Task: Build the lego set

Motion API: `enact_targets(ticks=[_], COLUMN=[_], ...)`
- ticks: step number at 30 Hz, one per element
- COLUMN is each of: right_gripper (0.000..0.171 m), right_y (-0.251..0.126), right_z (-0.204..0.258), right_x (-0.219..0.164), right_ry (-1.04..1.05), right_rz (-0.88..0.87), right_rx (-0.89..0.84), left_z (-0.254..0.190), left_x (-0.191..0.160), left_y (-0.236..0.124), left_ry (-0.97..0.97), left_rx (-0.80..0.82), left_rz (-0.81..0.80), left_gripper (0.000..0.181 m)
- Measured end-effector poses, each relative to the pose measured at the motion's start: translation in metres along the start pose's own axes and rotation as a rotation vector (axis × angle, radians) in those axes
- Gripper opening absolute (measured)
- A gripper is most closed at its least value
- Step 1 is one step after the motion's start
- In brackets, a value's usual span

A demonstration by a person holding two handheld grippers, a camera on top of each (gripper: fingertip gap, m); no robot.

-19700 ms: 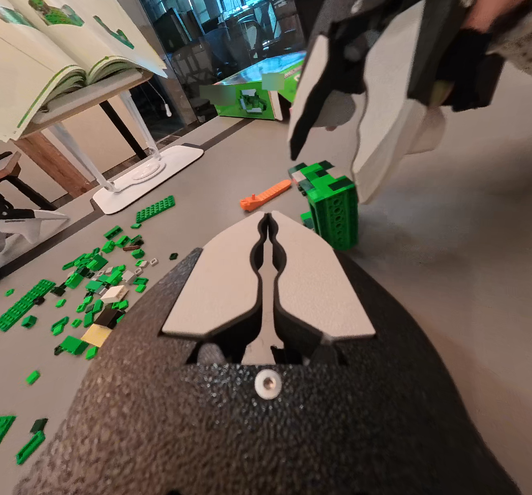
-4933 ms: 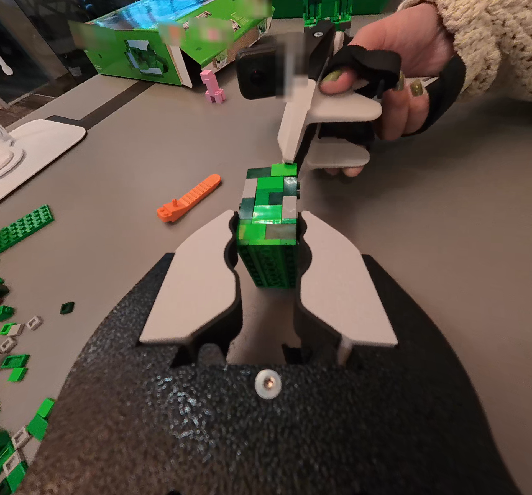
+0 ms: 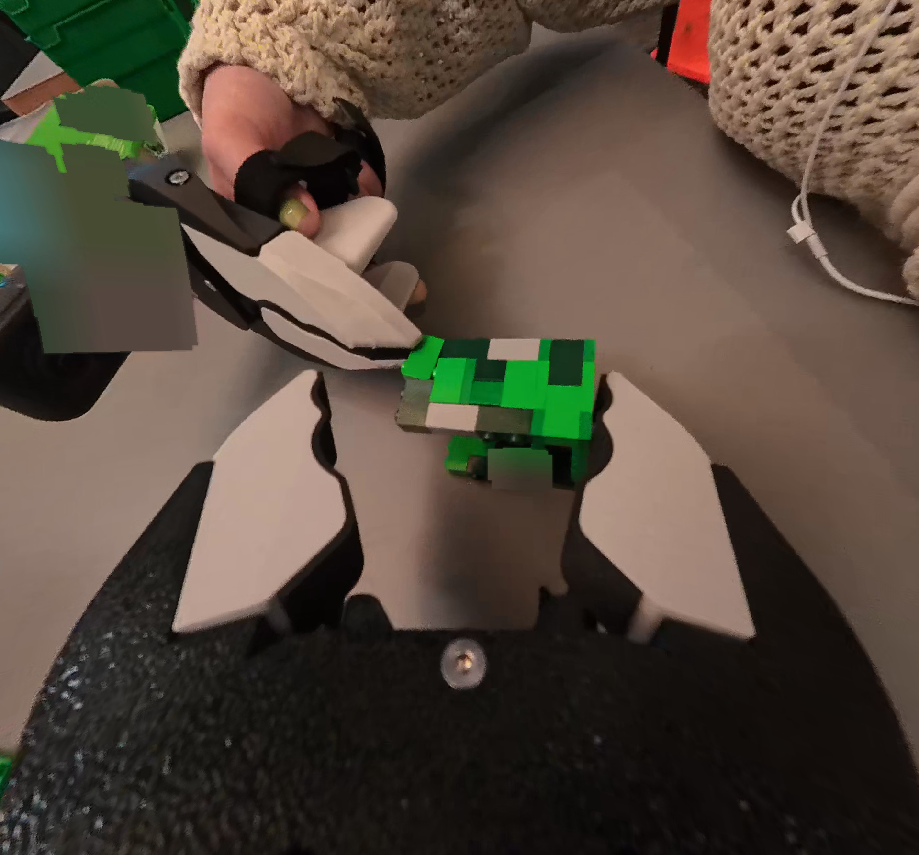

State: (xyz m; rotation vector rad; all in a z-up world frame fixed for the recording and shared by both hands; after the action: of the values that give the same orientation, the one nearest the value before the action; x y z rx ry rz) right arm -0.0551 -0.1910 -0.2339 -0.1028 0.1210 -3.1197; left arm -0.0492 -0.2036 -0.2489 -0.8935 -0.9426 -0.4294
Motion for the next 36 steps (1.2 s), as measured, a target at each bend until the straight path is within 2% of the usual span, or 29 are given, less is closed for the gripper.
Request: enact_targets(ticks=[3,7,15,19,36], right_gripper=[0.007,0.007,0.007,0.006,0.007], right_y=[0.001,0.001,0.004,0.002,0.005], right_z=[-0.001,-0.003,0.000,0.001,0.000], right_x=[-0.001,-0.001,0.002,0.003,0.001], right_ry=[-0.003,0.001,0.003,-0.001,0.017], right_rz=[0.013,0.020,0.011,-0.002,0.014], right_rx=[-0.001,0.001,0.037,0.038,0.030], left_z=[-0.007,-0.011,-0.005,-0.008,-0.015], left_x=[-0.004,-0.009,-0.004,-0.002,0.003], left_y=[-0.008,-0.020,-0.035,-0.032,-0.030], left_ry=[0.005,-0.005,0.011,-0.001,-0.008], left_rx=[-0.025,-0.033,-0.053,-0.099,-0.083], left_rz=[0.007,-0.009,-0.104,-0.097,-0.056], left_gripper=[0.085,0.075,0.075,0.065,0.063])
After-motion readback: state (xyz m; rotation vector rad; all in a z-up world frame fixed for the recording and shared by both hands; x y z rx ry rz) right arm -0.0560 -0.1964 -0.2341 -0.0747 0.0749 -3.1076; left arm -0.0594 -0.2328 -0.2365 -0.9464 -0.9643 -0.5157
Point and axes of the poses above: each gripper's, where its closed fingertips meet, y out along the fingers, x out of its top, z = x × y across the jaws, the point moved 1 cm from there along -y, back along the fingers, and after that the axes turned 2 degrees about y, right-handed, at the moved point
